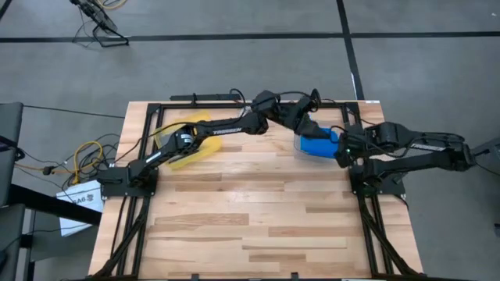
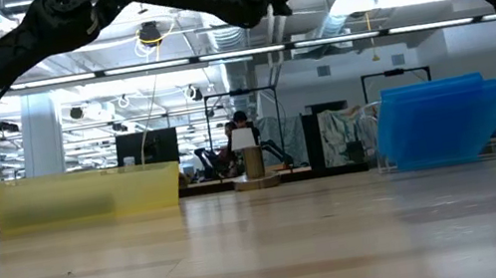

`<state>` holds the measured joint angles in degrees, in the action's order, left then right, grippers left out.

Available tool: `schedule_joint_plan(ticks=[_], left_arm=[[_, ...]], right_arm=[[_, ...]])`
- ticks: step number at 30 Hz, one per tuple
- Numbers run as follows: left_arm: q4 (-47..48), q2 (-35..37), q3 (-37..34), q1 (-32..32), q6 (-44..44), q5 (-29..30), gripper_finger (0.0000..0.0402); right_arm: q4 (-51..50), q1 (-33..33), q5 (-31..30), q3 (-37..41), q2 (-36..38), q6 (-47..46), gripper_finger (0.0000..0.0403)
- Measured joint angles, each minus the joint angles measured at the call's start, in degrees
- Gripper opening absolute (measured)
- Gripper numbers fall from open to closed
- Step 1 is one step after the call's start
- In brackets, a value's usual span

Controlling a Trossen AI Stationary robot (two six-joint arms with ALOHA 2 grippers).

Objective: Pick & place jewel cases by type
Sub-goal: Put the blue CD case into the transparent bin

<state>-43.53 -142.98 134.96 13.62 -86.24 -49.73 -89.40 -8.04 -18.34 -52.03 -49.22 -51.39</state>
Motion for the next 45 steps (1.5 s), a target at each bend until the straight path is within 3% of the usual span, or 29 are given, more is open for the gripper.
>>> schedule_joint_plan(ticks=[4,8,13,18,25,29,34,45], left_arm=[[6.9,2.1,-2.1,0.5,12.4,-1.3,0.0218],[29.0,6.4,-2.1,0.6,33.7,-1.8,0.0218],[62.0,16.3,-2.1,0.5,63.5,9.2,0.0218],[78.5,26.6,-1.6,-0.6,79.4,21.3,0.0218],[90.0,32.0,-2.2,-3.0,88.2,40.3,0.0218],[95.4,35.0,-1.7,-3.5,90.0,46.4,0.0218],[100.4,34.8,-2.3,-3.6,90.4,49.4,0.0218],[105.6,36.1,-2.0,-3.7,91.2,50.5,0.0218]], right_arm=[[-0.3,-4.6,2.3,0.1,-1.9,1.0,0.0],[0.0,-7.7,2.5,0.1,-4.7,4.0,0.0],[2.7,-10.7,2.6,0.1,-7.4,7.7,0.0],[6.1,-15.1,2.0,0.9,-9.5,10.9,0.0],[14.4,-21.9,6.6,8.6,-10.0,12.5,0.0],[17.7,-24.5,6.4,10.3,-10.1,11.4,0.0],[18.6,-28.3,7.2,12.0,-10.1,11.0,0.0],[28.4,-31.4,18.3,13.7,-10.2,9.1,0.0]])
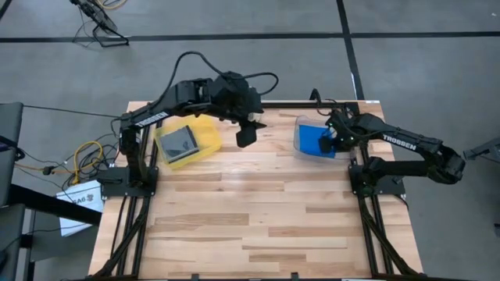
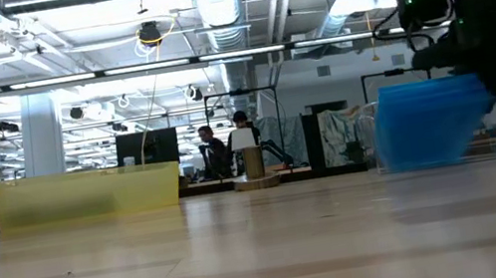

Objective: Pick & place jewel cases by type
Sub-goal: Put the blue CD case into the transparent bin, then return to Home Position

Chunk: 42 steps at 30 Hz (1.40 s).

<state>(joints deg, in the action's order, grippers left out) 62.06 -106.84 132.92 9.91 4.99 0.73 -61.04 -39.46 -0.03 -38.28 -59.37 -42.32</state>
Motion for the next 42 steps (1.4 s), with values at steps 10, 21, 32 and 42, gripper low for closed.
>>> schedule_joint_plan(ticks=[10,21,32,42], left_arm=[[0.3,0.3,0.0,0.0,0.6,0.1,0.0218],[2.8,0.3,0.0,0.0,0.6,3.2,0.0218],[4.2,0.3,0.0,0.0,0.5,3.8,0.0218],[11.4,0.7,-0.1,-0.3,0.3,5.5,0.0218]], right_arm=[[7.1,0.0,4.5,0.0,-1.1,-0.8,0.0],[3.3,0.1,1.3,-1.6,-1.4,1.9,0.0],[-3.8,1.3,-0.2,-14.6,-1.4,9.1,0.0],[-6.4,12.9,-0.1,-31.0,1.7,22.2,0.0]])
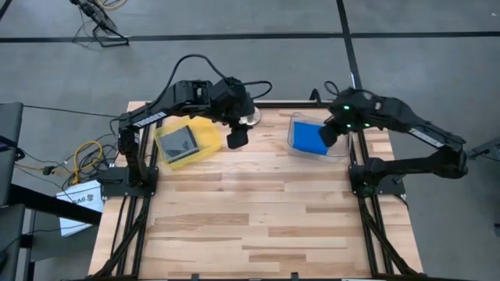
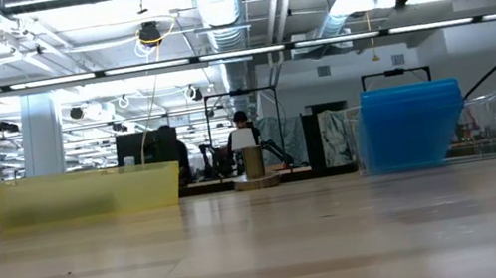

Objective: Pick & place jewel cases by type
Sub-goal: Return to Home Position

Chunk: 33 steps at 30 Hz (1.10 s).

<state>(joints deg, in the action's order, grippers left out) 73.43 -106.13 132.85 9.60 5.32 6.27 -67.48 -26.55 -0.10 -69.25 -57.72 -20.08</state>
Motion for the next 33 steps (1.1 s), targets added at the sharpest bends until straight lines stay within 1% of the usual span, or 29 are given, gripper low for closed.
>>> schedule_joint_plan(ticks=[2,4,8,11,13,17,19,20,22,24,27,30,33], left_arm=[[0.4,0.8,0.0,-0.5,0.4,0.3,0.0218],[0.9,1.6,0.0,-0.7,0.9,0.1,0.0218],[1.4,4.5,0.0,-0.6,0.6,-3.5,0.0218],[3.1,7.2,0.0,-0.5,0.7,-3.6,0.0218],[4.3,8.8,0.0,-0.5,0.7,-2.5,0.0218],[5.7,11.1,0.0,-1.2,0.3,-1.5,0.0218],[5.4,12.4,-1.7,-2.1,0.3,-1.3,0.0218],[4.2,13.3,-3.6,-2.5,0.2,-1.4,0.0218],[-0.7,15.5,-9.8,-3.4,-0.1,-1.5,0.0218],[-7.7,18.5,-18.5,-4.0,-0.9,-2.3,0.0218],[-22.4,24.6,-34.3,-4.1,-3.8,-7.0,0.0218],[-36.0,31.6,-49.5,-4.1,-8.8,-11.5,0.0218],[-44.5,38.7,-61.4,-4.1,-14.6,-11.8,0.0218]], right_arm=[[0.0,3.2,-0.2,-2.6,1.7,1.2,0.0],[0.5,6.6,-2.2,-4.1,3.8,1.7,0.0],[0.3,13.6,-9.3,-4.4,8.6,0.6,0.0],[0.1,18.3,-14.2,-4.4,12.2,0.6,0.0],[0.2,21.1,-16.6,-4.5,13.7,0.3,0.0],[0.2,26.1,-19.5,-4.4,17.4,-0.9,0.0],[0.2,28.3,-19.7,-4.4,18.7,-1.4,0.0],[0.3,29.4,-19.7,-4.4,19.2,-1.5,0.0],[0.9,31.5,-20.0,-4.4,19.6,-1.5,0.0],[1.6,33.4,-20.0,-4.4,19.9,-1.5,0.0],[6.1,36.1,-21.1,-2.1,21.1,-1.4,0.0],[11.6,38.8,-21.0,5.2,24.8,-3.1,0.0],[18.6,41.0,-20.8,14.0,30.1,-7.2,0.0]])
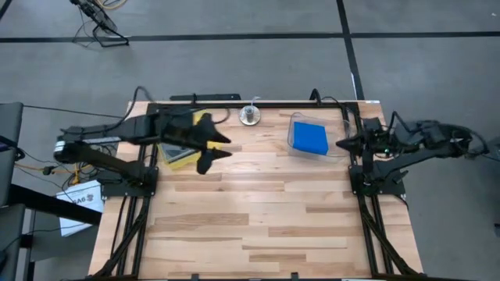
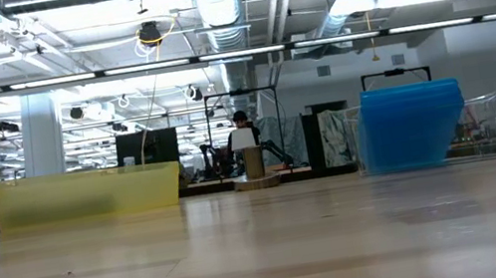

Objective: Pick & place jewel cases by type
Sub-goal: Return to Home Position

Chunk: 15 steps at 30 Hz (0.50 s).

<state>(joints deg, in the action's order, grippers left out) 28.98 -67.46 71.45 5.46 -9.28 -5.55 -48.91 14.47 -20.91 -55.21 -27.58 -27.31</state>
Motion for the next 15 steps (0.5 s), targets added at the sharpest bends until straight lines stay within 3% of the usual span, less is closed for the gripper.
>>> schedule_joint_plan(ticks=[8,15], left_arm=[[-7.8,22.5,-20.8,-0.3,-11.9,8.4,0.0218],[-7.7,39.0,-29.8,-2.6,-16.0,13.8,0.0218]], right_arm=[[20.5,5.3,0.0,17.1,17.2,-2.5,0.0],[29.4,6.0,-3.6,27.3,27.4,-2.3,0.0]])
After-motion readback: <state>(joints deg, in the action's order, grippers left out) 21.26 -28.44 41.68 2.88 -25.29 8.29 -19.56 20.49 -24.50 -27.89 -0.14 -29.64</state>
